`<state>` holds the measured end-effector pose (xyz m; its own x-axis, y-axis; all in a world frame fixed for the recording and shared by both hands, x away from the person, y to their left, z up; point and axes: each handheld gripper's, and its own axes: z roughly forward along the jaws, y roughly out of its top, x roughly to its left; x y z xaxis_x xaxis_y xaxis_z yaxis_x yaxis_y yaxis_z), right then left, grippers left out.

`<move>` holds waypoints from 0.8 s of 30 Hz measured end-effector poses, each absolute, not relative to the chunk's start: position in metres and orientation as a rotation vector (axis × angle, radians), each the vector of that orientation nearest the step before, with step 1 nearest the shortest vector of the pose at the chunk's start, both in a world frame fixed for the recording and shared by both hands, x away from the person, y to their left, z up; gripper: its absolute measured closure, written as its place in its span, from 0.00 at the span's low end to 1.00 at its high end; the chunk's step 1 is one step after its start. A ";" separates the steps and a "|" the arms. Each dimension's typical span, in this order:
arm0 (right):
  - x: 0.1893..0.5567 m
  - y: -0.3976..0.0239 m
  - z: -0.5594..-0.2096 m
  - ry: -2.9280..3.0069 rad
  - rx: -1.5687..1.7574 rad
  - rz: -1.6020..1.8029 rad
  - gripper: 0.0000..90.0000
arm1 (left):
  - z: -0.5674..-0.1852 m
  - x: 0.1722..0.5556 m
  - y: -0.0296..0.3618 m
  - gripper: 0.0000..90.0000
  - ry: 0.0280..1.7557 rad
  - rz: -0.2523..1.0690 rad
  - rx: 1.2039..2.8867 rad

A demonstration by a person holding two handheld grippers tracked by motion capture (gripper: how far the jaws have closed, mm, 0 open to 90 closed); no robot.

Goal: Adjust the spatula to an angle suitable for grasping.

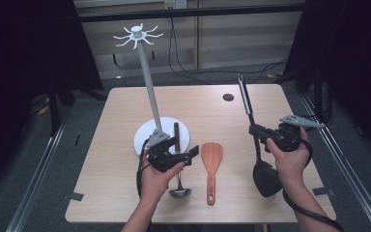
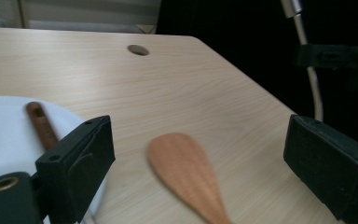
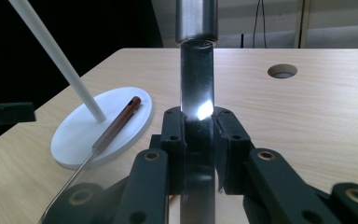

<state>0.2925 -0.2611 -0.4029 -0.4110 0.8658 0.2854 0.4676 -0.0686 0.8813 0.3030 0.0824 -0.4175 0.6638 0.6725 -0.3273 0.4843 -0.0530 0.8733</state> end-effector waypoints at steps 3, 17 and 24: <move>0.291 -0.257 -0.402 1.852 1.413 1.483 0.85 | -0.414 0.306 0.060 0.09 0.918 0.169 1.716; 0.287 -0.242 -0.393 1.863 1.370 1.527 0.85 | -0.415 0.307 0.012 0.33 0.824 0.071 1.731; 0.285 -0.232 -0.390 1.873 1.343 1.533 0.85 | -0.419 0.306 0.000 0.47 0.826 0.027 1.771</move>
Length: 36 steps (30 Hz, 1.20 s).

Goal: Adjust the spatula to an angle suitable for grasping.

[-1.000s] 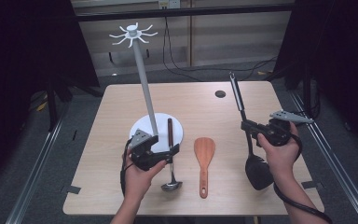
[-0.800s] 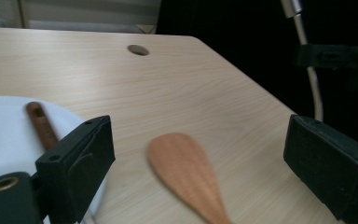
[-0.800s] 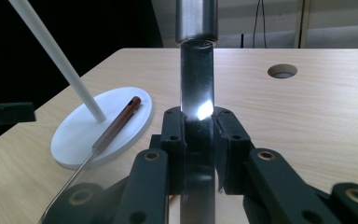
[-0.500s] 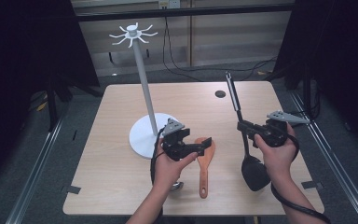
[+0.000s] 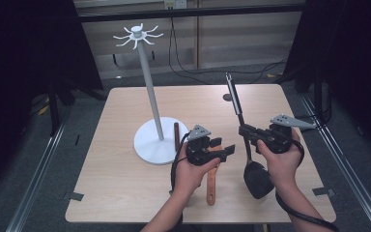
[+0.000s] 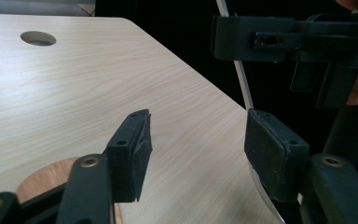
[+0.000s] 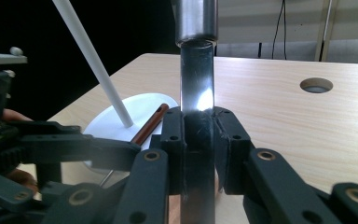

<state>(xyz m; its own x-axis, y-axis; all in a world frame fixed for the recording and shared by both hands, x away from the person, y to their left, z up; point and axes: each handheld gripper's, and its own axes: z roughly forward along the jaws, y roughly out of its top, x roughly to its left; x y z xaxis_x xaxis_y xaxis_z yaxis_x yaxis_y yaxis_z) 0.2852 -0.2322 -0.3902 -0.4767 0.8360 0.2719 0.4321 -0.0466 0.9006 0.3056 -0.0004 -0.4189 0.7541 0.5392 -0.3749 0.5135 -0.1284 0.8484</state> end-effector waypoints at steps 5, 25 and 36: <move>0.284 -0.226 -0.388 1.882 1.323 1.541 0.85 | -0.423 0.307 -0.007 0.56 0.819 -0.067 1.715; 0.281 -0.215 -0.388 1.880 1.324 1.562 0.85 | -0.426 0.308 -0.022 0.86 0.851 -0.172 1.610; 0.283 -0.212 -0.382 1.812 1.378 1.554 0.46 | -0.418 0.309 -0.010 0.98 0.895 -0.158 1.620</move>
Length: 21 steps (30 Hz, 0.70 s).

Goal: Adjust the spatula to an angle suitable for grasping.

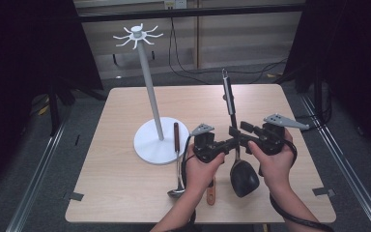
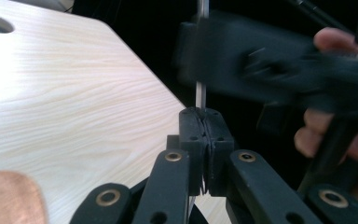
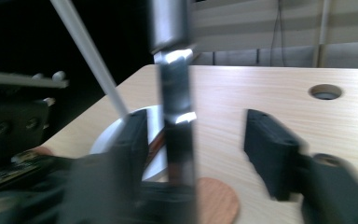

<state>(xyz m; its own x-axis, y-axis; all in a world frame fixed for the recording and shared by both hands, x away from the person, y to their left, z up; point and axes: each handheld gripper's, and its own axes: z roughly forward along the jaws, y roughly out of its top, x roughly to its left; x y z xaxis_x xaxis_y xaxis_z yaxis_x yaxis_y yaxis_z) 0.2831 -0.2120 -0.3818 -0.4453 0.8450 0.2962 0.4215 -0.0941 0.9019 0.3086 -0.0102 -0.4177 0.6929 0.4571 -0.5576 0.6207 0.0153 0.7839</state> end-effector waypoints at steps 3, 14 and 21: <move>0.285 -0.219 -0.380 1.817 1.346 1.571 0.38 | -0.418 0.312 0.003 0.98 0.905 -0.171 1.599; 0.299 -0.239 -0.401 1.839 1.379 1.426 0.17 | -0.407 0.314 0.038 0.98 0.886 -0.123 1.572; 0.304 -0.244 -0.416 1.868 1.389 1.352 0.11 | -0.398 0.314 0.053 0.98 0.849 -0.069 1.566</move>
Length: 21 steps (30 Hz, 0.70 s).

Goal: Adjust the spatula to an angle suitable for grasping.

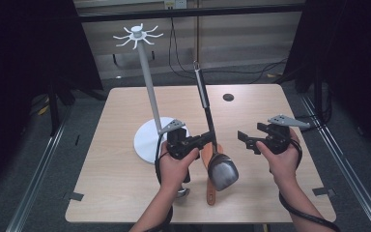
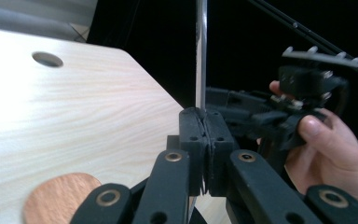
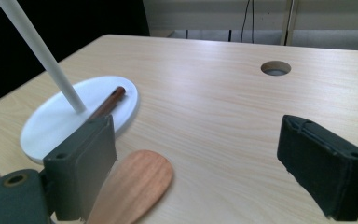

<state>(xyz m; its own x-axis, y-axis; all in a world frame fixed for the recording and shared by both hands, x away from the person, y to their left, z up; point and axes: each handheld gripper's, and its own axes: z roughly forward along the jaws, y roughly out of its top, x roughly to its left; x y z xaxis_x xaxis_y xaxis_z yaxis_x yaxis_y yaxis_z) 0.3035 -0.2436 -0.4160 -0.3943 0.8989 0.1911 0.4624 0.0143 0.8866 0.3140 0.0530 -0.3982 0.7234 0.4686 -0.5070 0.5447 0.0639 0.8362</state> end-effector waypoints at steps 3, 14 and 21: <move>0.305 -0.245 -0.424 1.912 1.387 1.321 0.08 | -0.395 0.313 0.056 0.98 0.828 -0.055 1.559; 0.308 -0.249 -0.438 1.954 1.391 1.256 0.07 | -0.386 0.312 0.079 0.98 0.803 0.021 1.526; 0.308 -0.249 -0.439 1.957 1.383 1.251 0.07 | -0.376 0.308 0.093 0.98 0.777 0.066 1.480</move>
<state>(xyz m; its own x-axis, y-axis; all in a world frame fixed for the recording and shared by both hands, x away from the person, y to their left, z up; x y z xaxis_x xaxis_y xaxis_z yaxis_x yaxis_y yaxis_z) 0.3078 -0.2493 -0.4388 -0.4064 0.9022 0.1441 0.5095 0.0929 0.8554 0.3082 0.0928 -0.3759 0.7606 0.4920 -0.4235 0.4136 0.1356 0.9003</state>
